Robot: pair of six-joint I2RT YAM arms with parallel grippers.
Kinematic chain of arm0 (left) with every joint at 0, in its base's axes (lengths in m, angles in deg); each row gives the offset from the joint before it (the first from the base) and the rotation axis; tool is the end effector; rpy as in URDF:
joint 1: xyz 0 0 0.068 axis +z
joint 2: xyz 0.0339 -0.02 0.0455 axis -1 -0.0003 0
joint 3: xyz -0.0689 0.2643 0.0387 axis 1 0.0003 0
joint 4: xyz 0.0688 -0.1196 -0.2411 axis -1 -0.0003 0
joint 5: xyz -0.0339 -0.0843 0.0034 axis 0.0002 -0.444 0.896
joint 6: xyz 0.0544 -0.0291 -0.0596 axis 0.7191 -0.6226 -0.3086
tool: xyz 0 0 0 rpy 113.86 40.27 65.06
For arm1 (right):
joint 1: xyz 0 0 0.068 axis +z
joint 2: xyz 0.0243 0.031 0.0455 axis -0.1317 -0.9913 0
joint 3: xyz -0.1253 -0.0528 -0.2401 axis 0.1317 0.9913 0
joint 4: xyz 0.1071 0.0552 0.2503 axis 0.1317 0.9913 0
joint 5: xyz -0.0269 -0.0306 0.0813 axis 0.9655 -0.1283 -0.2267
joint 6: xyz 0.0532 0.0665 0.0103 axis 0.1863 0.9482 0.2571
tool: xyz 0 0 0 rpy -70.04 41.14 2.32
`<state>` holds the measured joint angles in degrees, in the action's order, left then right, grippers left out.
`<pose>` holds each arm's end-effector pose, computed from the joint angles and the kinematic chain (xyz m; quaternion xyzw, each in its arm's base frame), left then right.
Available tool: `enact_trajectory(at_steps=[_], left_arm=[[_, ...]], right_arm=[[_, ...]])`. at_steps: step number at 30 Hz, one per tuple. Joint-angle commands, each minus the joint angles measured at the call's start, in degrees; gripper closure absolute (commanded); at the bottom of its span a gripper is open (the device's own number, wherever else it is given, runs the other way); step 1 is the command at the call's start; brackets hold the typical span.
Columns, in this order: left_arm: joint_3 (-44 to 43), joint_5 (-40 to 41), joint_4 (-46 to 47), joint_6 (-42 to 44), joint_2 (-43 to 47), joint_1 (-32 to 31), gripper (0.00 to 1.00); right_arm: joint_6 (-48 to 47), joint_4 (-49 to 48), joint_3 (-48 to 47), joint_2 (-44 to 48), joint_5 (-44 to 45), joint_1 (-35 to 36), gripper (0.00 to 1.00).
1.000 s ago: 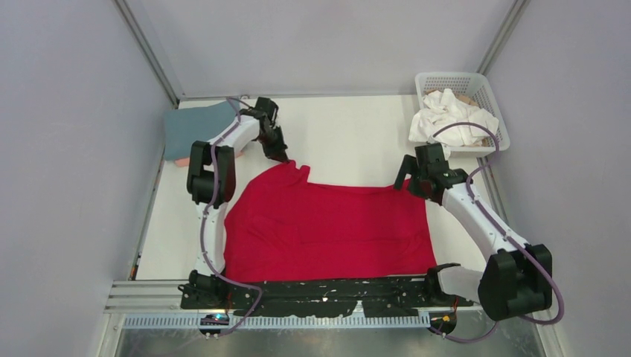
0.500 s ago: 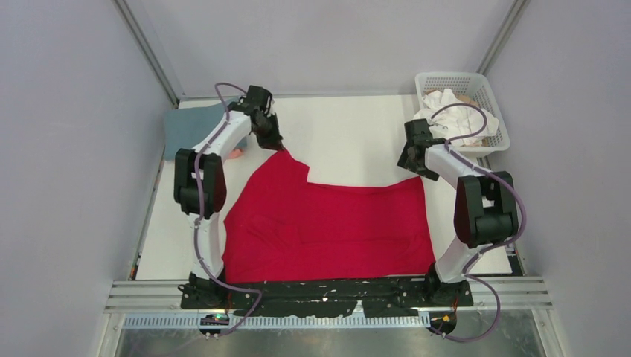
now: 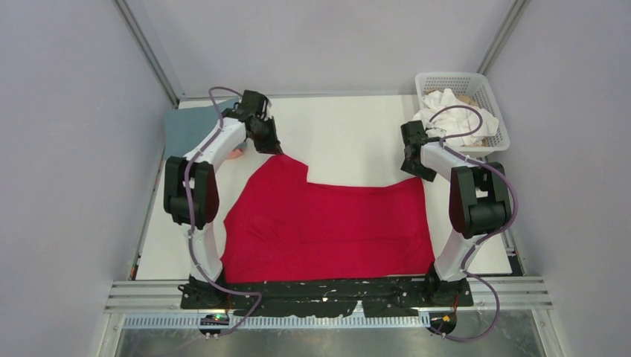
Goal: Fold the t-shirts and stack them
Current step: Grab the side of the flattened tshirt furthest away from the robot with both arms
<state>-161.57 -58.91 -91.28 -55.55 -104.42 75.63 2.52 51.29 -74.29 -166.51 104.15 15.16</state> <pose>0.4448 -0.1314 0.2010 -0.0854 0.9575 -0.1931 0.1967 0.3814 0.0133 0.1374 0.2494 0.9151 -0.1682 0.2686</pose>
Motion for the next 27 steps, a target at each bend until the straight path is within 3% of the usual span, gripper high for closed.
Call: enact_trajectory(at_steps=[1,4,7,16,27], left_arm=[[1.3,-1.5,3.6,0.3,4.9,-0.2,1.00],[3.2,-1.9,5.3,0.0,6.3,-0.3,1.00],[3.9,-2.0,5.4,0.0,6.9,-0.3,1.00],[7.5,-2.8,7.2,0.6,10.6,-0.5,1.00],[21.6,-2.9,11.5,0.0,24.7,-1.6,1.00]], right_arm=[[1.1,2.3,-1.3,-0.3,3.0,0.1,0.39],[0.9,2.7,-1.5,-0.5,2.8,0.1,0.48],[0.6,2.5,-1.5,-0.2,3.0,0.1,0.64],[-1.1,2.0,-2.6,0.6,3.2,0.2,0.94],[-4.4,1.8,2.7,10.4,0.8,0.6,0.95]])
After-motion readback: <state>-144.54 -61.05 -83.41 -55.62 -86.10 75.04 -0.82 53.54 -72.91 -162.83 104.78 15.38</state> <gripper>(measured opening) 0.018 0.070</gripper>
